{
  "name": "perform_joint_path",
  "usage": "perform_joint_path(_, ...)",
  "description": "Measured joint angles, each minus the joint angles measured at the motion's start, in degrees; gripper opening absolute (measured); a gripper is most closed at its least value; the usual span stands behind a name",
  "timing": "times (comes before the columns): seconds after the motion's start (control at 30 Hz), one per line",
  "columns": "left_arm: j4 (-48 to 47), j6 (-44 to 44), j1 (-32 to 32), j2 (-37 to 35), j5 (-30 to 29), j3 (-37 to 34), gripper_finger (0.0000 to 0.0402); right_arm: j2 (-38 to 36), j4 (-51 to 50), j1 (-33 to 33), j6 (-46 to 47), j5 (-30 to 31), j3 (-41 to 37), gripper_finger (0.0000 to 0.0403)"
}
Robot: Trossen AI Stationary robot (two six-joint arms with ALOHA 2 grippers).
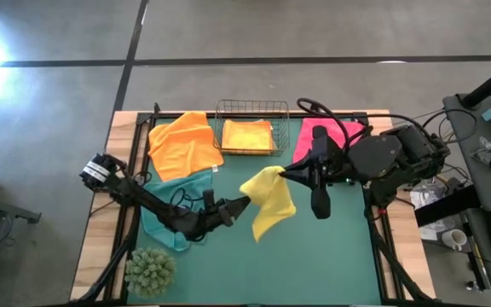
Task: Fold microfiber towels
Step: Fold the yellow microfiber cloth
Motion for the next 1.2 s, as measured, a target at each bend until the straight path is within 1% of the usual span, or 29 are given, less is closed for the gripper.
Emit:
perform_joint_path(0.23,-0.01,0.02,0.04,0.02,0.13,-0.36,0.0129,-2.50,2.63,0.00,-0.04,-0.41,-0.04,0.0008)
perform_joint_path(0.33,1.67,2.72,0.23,0.04,1.03,-0.22,0.0129,-3.42,4.38,0.00,-0.04,-1.33,-0.04,0.0008)
perform_joint_path(0.4,5.61,6.45,0.58,0.04,3.40,-0.20,0.0129,-3.73,5.29,0.00,-0.06,-2.38,-0.04,0.0008)
perform_joint_path(0.53,13.79,13.98,1.62,0.04,8.61,-0.20,0.0129,-4.39,7.77,0.00,-0.36,-6.86,-0.04,0.0008)
perform_joint_path(0.6,15.46,14.72,2.22,0.04,11.24,0.15,0.0129,-4.93,9.06,0.02,-0.67,-8.01,-0.04,0.0008)
perform_joint_path(0.67,15.13,13.96,2.63,0.04,13.48,0.56,0.0129,-5.59,9.79,0.02,-0.72,-8.62,-0.04,0.0008)
perform_joint_path(0.8,14.83,13.51,2.65,0.04,16.16,0.96,0.0129,-6.27,10.00,0.02,-0.64,-8.59,-0.04,0.0008)
perform_joint_path(0.93,14.94,16.17,2.65,0.04,17.48,0.90,0.0129,-6.32,9.96,0.02,-0.61,-8.61,-0.04,0.0008)
perform_joint_path(1.07,14.52,16.87,2.65,0.04,21.89,2.23,0.0129,-6.02,9.90,0.02,-0.63,-8.53,-0.04,0.0008)
perform_joint_path(1.13,13.76,17.40,2.62,0.04,22.97,3.22,0.0129,-5.57,9.93,0.00,-1.14,-7.30,-0.07,0.0008)
perform_joint_path(1.2,12.72,19.73,2.29,0.04,23.61,4.33,0.0129,-5.21,9.83,0.02,-2.49,-4.58,-0.07,0.0008)
